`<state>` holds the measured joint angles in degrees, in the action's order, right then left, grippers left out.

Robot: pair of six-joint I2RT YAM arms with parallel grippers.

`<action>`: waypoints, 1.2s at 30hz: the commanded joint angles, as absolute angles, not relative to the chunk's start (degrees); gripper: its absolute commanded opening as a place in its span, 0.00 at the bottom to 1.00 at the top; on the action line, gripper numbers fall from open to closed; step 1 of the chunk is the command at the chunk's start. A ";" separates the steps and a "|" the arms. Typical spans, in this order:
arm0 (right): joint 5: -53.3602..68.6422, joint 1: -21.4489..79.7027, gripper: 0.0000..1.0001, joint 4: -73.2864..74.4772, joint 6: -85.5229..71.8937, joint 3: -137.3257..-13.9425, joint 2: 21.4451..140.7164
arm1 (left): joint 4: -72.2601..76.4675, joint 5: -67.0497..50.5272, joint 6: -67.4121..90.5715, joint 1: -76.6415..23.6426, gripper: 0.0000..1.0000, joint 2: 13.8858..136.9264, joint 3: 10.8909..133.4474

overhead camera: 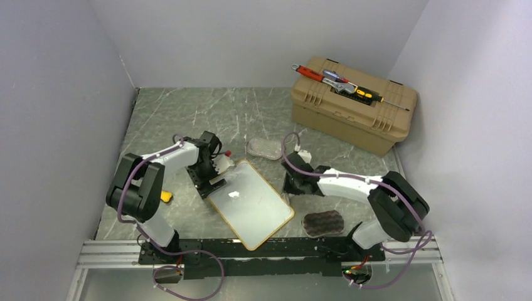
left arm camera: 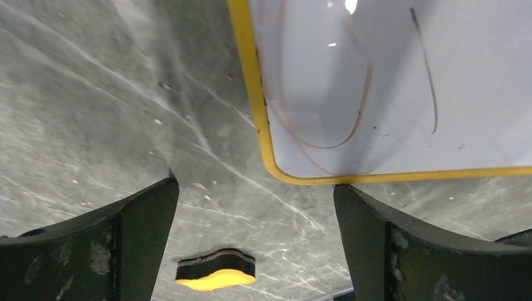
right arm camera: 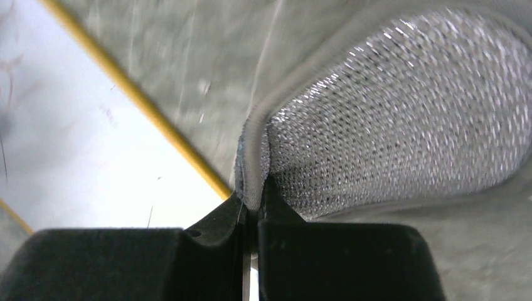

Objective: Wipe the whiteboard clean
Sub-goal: Adjust the whiteboard at the center of the board, then erase the whiteboard at the center of the board.

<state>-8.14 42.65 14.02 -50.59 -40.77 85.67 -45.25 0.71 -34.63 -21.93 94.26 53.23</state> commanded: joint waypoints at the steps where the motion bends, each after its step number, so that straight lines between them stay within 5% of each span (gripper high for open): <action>1: -4.79 52.53 0.00 20.77 -58.05 -35.54 84.40 | -25.78 1.49 -33.20 -22.06 0.99 100.12 54.83; 17: -4.21 59.30 0.00 22.79 -61.71 -36.69 82.13 | -35.21 -6.99 -29.88 -22.31 0.99 105.83 69.81; 23: 1.42 47.43 0.00 24.98 -52.33 -42.20 77.44 | -45.42 -15.52 -31.37 -16.50 1.00 96.46 72.62; 36: 0.15 38.52 0.00 29.54 -38.98 -73.68 105.02 | -57.16 -13.44 -35.23 -9.06 1.00 89.62 78.98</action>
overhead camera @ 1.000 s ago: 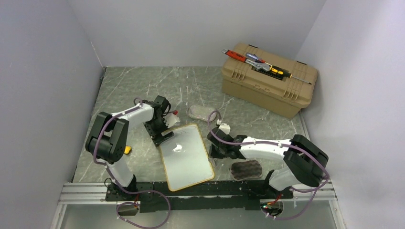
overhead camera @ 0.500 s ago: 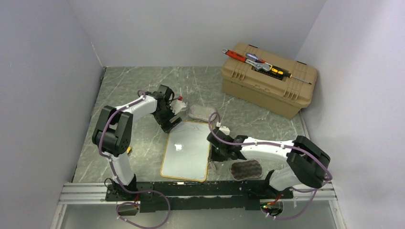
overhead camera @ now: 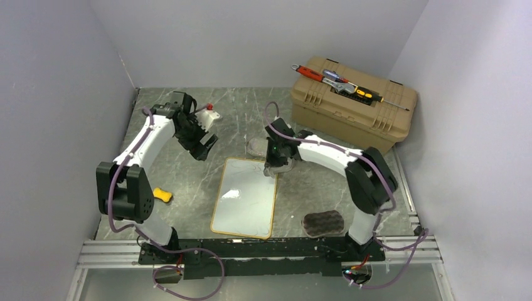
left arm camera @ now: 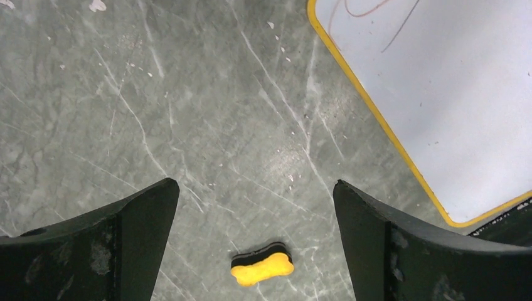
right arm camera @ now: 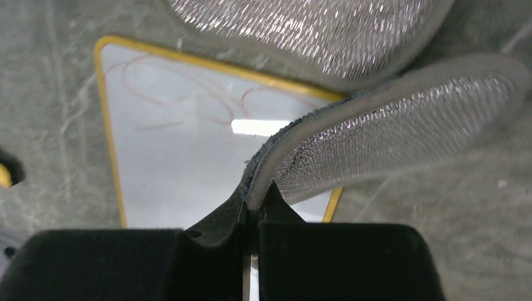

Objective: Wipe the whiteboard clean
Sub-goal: Erase the whiteboard at the center of the board.

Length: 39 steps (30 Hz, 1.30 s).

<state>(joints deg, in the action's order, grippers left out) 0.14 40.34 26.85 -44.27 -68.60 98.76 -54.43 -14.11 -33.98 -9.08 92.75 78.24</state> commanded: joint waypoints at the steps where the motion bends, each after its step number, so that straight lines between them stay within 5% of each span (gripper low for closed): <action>1: 0.22 38.05 0.00 29.92 -38.26 -76.06 107.14 | -55.67 -11.08 -34.65 -9.05 0.99 88.77 78.32; 10: -1.75 34.90 0.00 34.78 -35.00 -91.14 119.72 | -49.05 -19.69 -28.49 -6.35 1.00 81.63 75.39; 21: -5.26 32.46 0.00 35.13 -38.58 -104.56 126.39 | -46.65 -23.90 -26.72 -11.86 0.90 91.31 62.02; 39: -2.83 38.63 0.00 21.47 -45.57 -67.63 102.13 | -40.00 -27.78 -26.70 -14.59 0.75 99.32 59.36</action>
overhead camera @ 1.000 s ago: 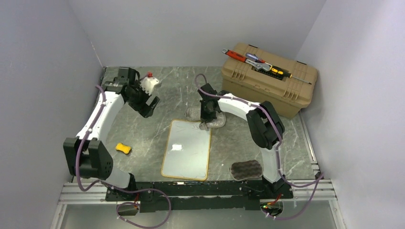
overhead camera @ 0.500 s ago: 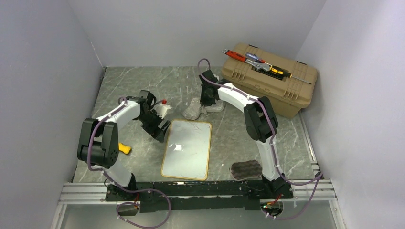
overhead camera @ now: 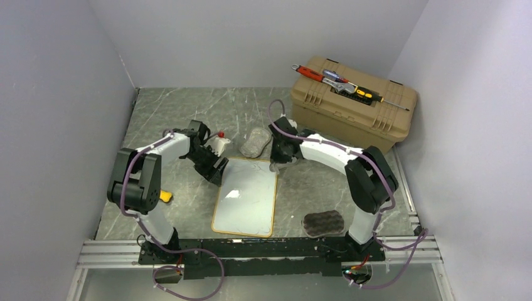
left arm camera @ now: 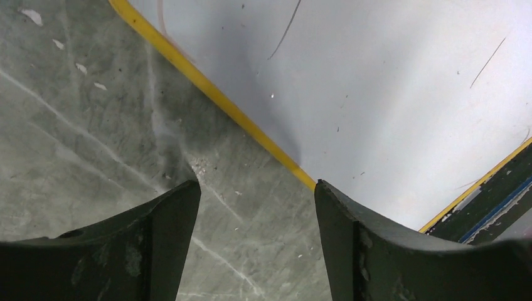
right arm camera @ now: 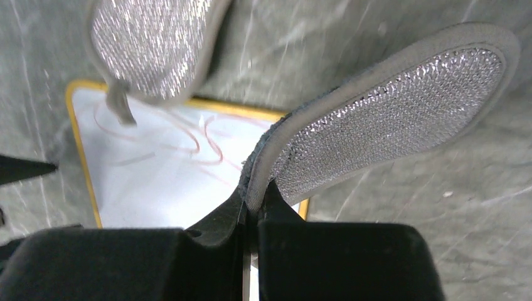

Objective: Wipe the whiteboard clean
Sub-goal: Erase the whiteboard at the center of the board.

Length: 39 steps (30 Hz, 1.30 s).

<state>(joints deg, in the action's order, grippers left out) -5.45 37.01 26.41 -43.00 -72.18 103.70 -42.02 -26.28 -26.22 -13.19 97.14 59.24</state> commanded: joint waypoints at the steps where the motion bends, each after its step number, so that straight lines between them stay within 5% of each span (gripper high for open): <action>1: -0.80 39.03 0.00 20.54 -45.66 -67.22 103.03 | -39.74 -27.51 -26.72 -14.78 0.74 100.08 59.57; 10: 11.46 38.33 0.00 9.10 -45.70 -76.79 113.85 | -38.39 -24.86 -28.02 -16.68 0.66 103.87 59.66; 19: 10.09 35.07 0.00 8.76 -46.05 -90.33 121.93 | -38.65 -21.59 -29.97 -19.62 0.63 104.15 59.17; 30: 0.44 32.79 0.00 12.64 -41.60 -77.42 111.51 | -37.44 -19.69 -32.10 -21.56 0.56 104.46 57.05; 39: 5.04 31.32 0.00 5.80 -46.11 -52.16 98.91 | -39.04 -22.12 -33.83 -23.62 0.42 105.56 60.27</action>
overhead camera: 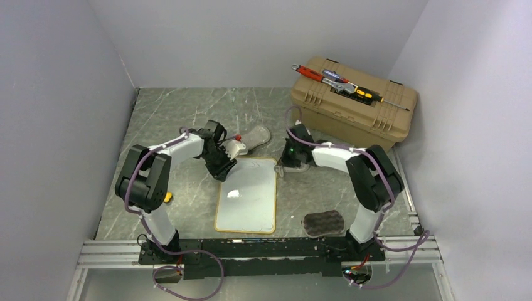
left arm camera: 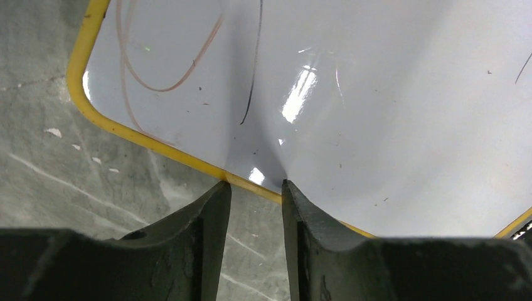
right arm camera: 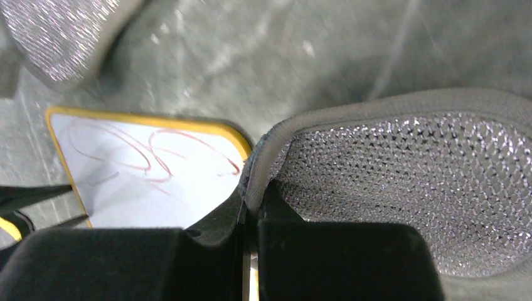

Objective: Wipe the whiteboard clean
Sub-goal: Erase the whiteboard at the center of the board.

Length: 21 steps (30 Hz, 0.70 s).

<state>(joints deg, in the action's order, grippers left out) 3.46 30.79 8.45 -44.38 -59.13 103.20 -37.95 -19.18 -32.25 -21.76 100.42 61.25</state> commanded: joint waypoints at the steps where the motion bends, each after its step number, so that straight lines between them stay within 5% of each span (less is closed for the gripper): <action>1: 5.72 31.48 0.00 5.22 -46.75 -50.08 97.84 | -39.33 -22.19 -33.84 -23.90 0.42 106.01 60.87; 10: 9.05 37.92 0.00 -0.70 -54.98 -34.18 88.56 | -42.70 -25.89 -32.70 -24.52 0.41 107.28 64.02; 21: 2.00 35.46 0.00 18.15 -45.37 -53.09 80.94 | -48.19 -29.34 -29.10 -23.73 0.48 103.89 66.90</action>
<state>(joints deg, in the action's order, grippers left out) 3.18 36.29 12.78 -49.91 -42.87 80.29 -44.88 -25.10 -30.57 -23.38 103.72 65.87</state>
